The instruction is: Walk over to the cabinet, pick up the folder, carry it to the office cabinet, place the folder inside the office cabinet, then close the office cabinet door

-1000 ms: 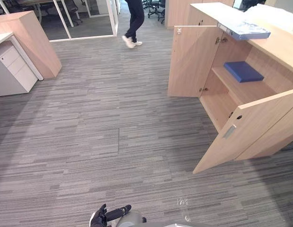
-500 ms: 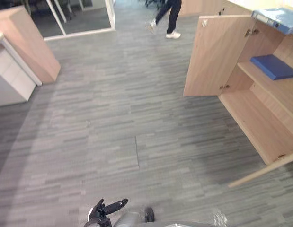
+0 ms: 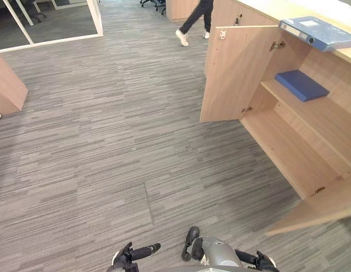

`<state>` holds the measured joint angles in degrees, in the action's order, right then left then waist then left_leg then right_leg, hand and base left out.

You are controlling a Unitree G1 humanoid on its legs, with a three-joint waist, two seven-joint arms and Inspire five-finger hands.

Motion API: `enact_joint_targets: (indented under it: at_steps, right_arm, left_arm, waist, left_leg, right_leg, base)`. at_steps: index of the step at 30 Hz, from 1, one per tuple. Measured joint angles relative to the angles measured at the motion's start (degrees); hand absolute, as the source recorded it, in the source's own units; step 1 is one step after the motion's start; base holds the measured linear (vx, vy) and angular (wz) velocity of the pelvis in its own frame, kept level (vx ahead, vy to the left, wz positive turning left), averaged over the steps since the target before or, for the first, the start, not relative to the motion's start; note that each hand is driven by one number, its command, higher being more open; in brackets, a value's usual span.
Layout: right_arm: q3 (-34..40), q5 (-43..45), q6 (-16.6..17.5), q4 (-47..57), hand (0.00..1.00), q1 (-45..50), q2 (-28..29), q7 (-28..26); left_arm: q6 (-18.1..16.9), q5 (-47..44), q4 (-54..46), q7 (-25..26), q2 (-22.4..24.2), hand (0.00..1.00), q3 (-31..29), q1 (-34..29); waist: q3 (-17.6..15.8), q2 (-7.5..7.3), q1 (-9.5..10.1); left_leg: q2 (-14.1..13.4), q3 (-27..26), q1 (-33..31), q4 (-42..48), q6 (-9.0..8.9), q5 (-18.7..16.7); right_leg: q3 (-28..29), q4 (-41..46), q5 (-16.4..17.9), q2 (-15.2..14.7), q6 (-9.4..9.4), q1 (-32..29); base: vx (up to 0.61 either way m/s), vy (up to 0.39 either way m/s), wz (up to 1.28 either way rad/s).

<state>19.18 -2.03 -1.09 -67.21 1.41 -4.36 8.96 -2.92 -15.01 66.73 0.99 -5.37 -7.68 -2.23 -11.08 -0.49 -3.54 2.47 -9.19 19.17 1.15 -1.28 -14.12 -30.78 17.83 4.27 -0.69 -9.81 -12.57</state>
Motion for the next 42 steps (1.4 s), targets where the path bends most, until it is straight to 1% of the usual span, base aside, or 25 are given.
enact_joint_targets:
  at_steps: [1,2,3,4,5,6,8,11,13,16,18,20,22,24,25,28,29,32,34,36,37,38,39,41,42]
  right_arm:
    - [0.2,0.0,0.1,-0.1,1.0,0.3,0.0,-0.1]
    - [0.9,0.0,0.1,0.0,1.0,0.4,0.1,-0.1]
    - [3.5,0.0,0.2,0.0,1.0,0.7,0.6,-0.1]
    - [3.5,0.0,0.2,0.0,1.0,0.7,0.6,-0.1]
    - [6.2,0.3,0.0,1.2,1.0,1.8,1.6,-0.1]
    - [6.8,0.5,0.1,1.6,1.0,2.7,1.2,-0.1]
    - [6.7,1.2,0.0,1.5,1.0,2.8,0.7,-0.1]
    - [6.5,2.2,-0.1,0.1,1.0,2.6,0.5,0.1]
    - [6.1,2.2,-0.4,-1.3,1.0,1.2,0.1,0.1]
    - [4.6,2.2,-0.6,-1.0,1.0,1.2,0.6,0.5]
    - [0.7,2.1,-0.6,0.0,1.0,1.2,-0.6,0.3]
    - [-0.7,2.1,-0.2,0.8,1.0,1.7,-1.1,0.4]
    - [-0.7,2.1,0.0,0.7,1.0,2.2,-1.2,0.4]
    - [-0.4,2.0,0.0,0.2,1.0,2.5,-1.1,0.3]
    - [0.1,2.0,0.2,0.1,1.0,2.6,-0.4,0.3]
    - [3.0,2.2,0.0,0.2,1.0,1.7,0.2,-0.3]
    - [6.0,2.3,-0.2,0.3,1.0,1.7,0.5,-0.5]
    - [11.1,2.2,-1.4,0.2,1.0,2.2,0.1,-1.1]
    - [11.0,2.2,-1.3,0.1,1.0,2.1,-0.2,-1.5]
    - [10.1,2.2,-1.1,0.2,1.0,3.0,0.6,-1.5]
    - [9.6,2.3,-1.1,0.4,1.0,3.8,0.8,-1.5]
    - [8.4,2.3,-0.4,1.9,1.0,4.8,1.7,-1.3]
    - [6.7,2.3,-0.1,2.7,1.0,5.3,2.1,-1.1]
    - [5.0,2.2,-0.2,2.7,1.0,5.7,2.0,-1.2]
    - [5.0,2.2,-0.3,2.9,1.0,6.4,2.0,-1.1]
  left_arm:
    - [0.0,0.6,0.0,-0.1,1.0,1.0,-3.1,-0.6]
    - [0.1,0.6,0.0,-0.2,1.4,1.0,-4.5,-0.7]
    - [0.3,0.6,0.0,-0.2,2.2,1.0,-7.5,-0.7]
    - [0.3,0.6,0.0,-0.2,2.2,1.0,-7.5,-0.7]
    - [0.5,0.2,-0.3,-0.1,3.4,1.0,-12.9,-1.1]
    - [0.5,-1.2,-0.3,0.0,4.4,1.0,-16.4,-1.8]
    - [0.7,-2.9,-0.3,0.5,4.6,1.0,-19.8,-2.8]
    - [0.7,-3.5,-1.0,1.1,4.0,1.0,-20.3,-3.2]
    - [0.5,-4.1,-1.8,1.2,4.3,1.0,-20.3,-3.2]
    - [-0.1,-4.7,-2.9,1.2,3.9,1.0,-18.7,-3.1]
    - [-0.3,-4.7,-2.8,1.6,3.8,1.0,-15.8,-3.2]
    - [-0.3,-4.7,-2.7,1.9,3.8,1.0,-15.3,-3.6]
    - [-0.2,-4.9,-2.0,2.6,4.1,1.0,-14.8,-4.8]
    - [0.0,-4.8,-0.8,2.8,3.4,1.0,-13.2,-6.9]
    - [0.0,-4.5,-0.2,2.9,2.7,1.0,-12.7,-7.0]
    - [0.0,-3.9,-0.2,3.6,2.2,1.0,-12.8,-6.9]
    - [0.0,-3.2,-0.2,3.6,2.2,1.0,-12.9,-7.0]
    - [-0.2,-2.7,-0.4,3.3,3.1,1.0,-12.8,-7.2]
    - [-0.2,-2.2,-0.5,3.2,3.4,1.0,-12.7,-6.8]
    - [-0.3,-2.2,-0.7,2.7,3.2,1.0,-12.0,-5.0]
    - [-0.3,-2.2,-0.9,2.7,3.2,1.0,-12.0,-4.7]
    - [-0.4,-2.4,-1.5,2.7,3.2,1.0,-12.2,-3.8]
    - [-0.4,-2.6,-1.9,2.7,3.2,1.0,-13.2,-3.1]
    - [-0.3,-2.6,-2.3,2.8,4.3,1.0,-13.6,-2.4]
    - [-0.2,-2.5,-2.8,2.3,4.8,1.0,-14.0,-2.2]
  waist:
    - [0.7,0.85,0.0]
    - [1.0,0.92,-0.01]
    - [1.4,0.95,-0.1]
    - [1.4,0.95,-0.1]
    - [2.4,1.63,-0.07]
    - [3.1,2.89,0.44]
    - [3.1,3.95,1.05]
    - [2.1,2.81,3.18]
    - [0.7,2.53,4.19]
    - [0.2,1.26,5.1]
    - [0.2,2.43,5.09]
    - [0.7,3.27,5.43]
    - [1.0,3.69,6.42]
    - [2.2,3.35,6.3]
    - [3.1,2.38,6.73]
    - [4.0,1.73,7.4]
    - [4.2,1.5,7.23]
    - [5.0,2.37,6.18]
    - [5.1,2.68,5.79]
    - [4.7,2.65,4.72]
    - [4.8,2.56,4.65]
    - [4.7,2.39,4.41]
    - [4.5,1.3,3.82]
    - [4.5,-0.21,3.28]
    - [5.2,0.09,3.36]
  left_leg:
    - [-2.0,-1.3,-0.3,3.7,-2.03,-1.2]
    - [-2.5,-1.5,-0.9,6.0,-2.63,-1.6]
    - [-3.6,-1.5,-3.5,14.6,-3.13,-1.9]
    - [-3.6,-1.5,-3.5,14.6,-3.13,-1.9]
    - [-6.0,-1.7,-10.1,32.9,-3.83,-0.4]
    - [-9.4,-2.0,-15.6,47.4,-2.6,1.4]
    - [-13.5,-2.7,-21.0,61.4,-2.08,1.4]
    - [-14.3,-0.5,-30.7,67.7,-1.27,-0.9]
    - [-13.9,2.1,-35.7,64.0,-1.04,-3.0]
    - [-9.6,8.8,-40.1,43.8,-1.93,-3.2]
    - [-6.5,18.5,-41.2,22.5,-3.44,2.2]
    - [-6.3,22.8,-41.0,11.4,-5.04,6.1]
    - [-6.0,24.0,-39.5,8.0,-5.77,10.6]
    - [-4.3,21.7,-37.5,11.0,-5.84,23.6]
    - [-3.3,19.6,-37.8,12.3,-4.37,22.6]
    - [-1.2,13.4,-35.5,13.5,-0.79,18.9]
    - [0.7,11.1,-33.0,13.7,0.58,16.9]
    - [3.5,7.1,-25.9,11.3,3.62,13.8]
    - [3.5,5.8,-22.7,10.0,4.69,12.2]
    - [2.1,6.9,-19.9,8.7,4.92,9.8]
    - [1.5,7.1,-19.4,8.2,4.76,9.7]
    - [0.5,7.8,-18.1,7.2,4.04,9.2]
    - [-0.1,8.5,-17.9,7.0,3.53,8.9]
    - [-0.3,9.9,-17.7,6.9,2.39,9.1]
    - [-1.0,10.1,-17.5,6.6,1.54,9.6]
  right_leg:
    - [0.9,-2.2,0.5,3.2,-0.73,2.0]
    - [1.5,-3.4,0.7,4.2,-0.97,3.0]
    - [3.4,-6.5,0.7,6.3,-0.99,5.6]
    - [3.4,-6.5,0.7,6.3,-0.99,5.6]
    - [7.0,-11.0,0.6,9.0,-1.17,9.5]
    - [10.2,-13.5,0.4,11.4,-1.4,12.5]
    - [15.7,-16.0,0.5,14.2,-1.56,17.5]
    - [25.2,-17.6,1.0,14.2,-2.3,23.3]
    - [29.8,-17.7,1.5,13.6,-1.47,26.6]
    - [34.1,-19.5,3.3,10.4,0.09,30.8]
    - [36.9,-19.9,5.1,8.6,1.59,32.4]
    - [38.6,-19.6,6.4,7.7,3.85,33.5]
    - [40.6,-18.4,8.6,6.1,7.34,35.7]
    - [43.2,-11.9,11.6,2.8,12.05,35.8]
    - [44.1,-7.5,11.8,1.2,12.37,33.3]
    - [44.9,7.5,11.3,-2.8,12.1,26.3]
    - [43.5,15.0,9.6,-5.3,10.24,24.1]
    - [36.9,33.1,-2.1,-11.7,1.65,16.5]
    - [35.4,36.7,4.4,-12.3,4.4,12.3]
    - [32.6,32.1,11.6,-8.3,8.67,8.3]
    - [31.6,30.2,12.9,-6.9,9.2,7.2]
    - [30.5,24.6,14.6,-4.3,10.96,6.5]
    - [31.4,16.1,14.7,-2.3,11.72,6.4]
    - [30.1,10.1,13.6,-1.6,9.11,7.6]
    - [28.7,8.0,13.0,-1.1,8.77,8.2]
  base:
    - [0.63,-0.268,-0.58]
    - [0.67,-0.273,-0.74]
    - [0.57,-0.22,-0.41]
    - [0.44,-0.174,-0.74]
    - [0.51,-0.146,-1.0]
    - [0.51,-0.106,-1.32]
    - [0.59,-0.044,-1.43]
    - [0.48,0.021,-1.51]
    - [0.37,0.095,-1.41]
    - [0.3,0.171,-0.95]
    - [0.4,0.316,-0.58]
    - [0.44,0.328,-0.48]
    - [0.5,0.331,-0.58]
    - [0.6,0.382,-0.71]
    - [0.58,0.349,-0.74]
    - [0.37,0.246,-0.88]
    - [0.32,0.269,-0.69]
    - [0.27,0.249,-0.62]
    - [0.21,0.16,-0.57]
    - [0.13,0.031,-0.09]
    - [0.07,-0.073,0.1]
    - [0.09,-0.178,0.18]
    - [0.1,-0.205,0.23]
    - [0.13,-0.186,0.38]
    - [0.22,-0.217,0.52]
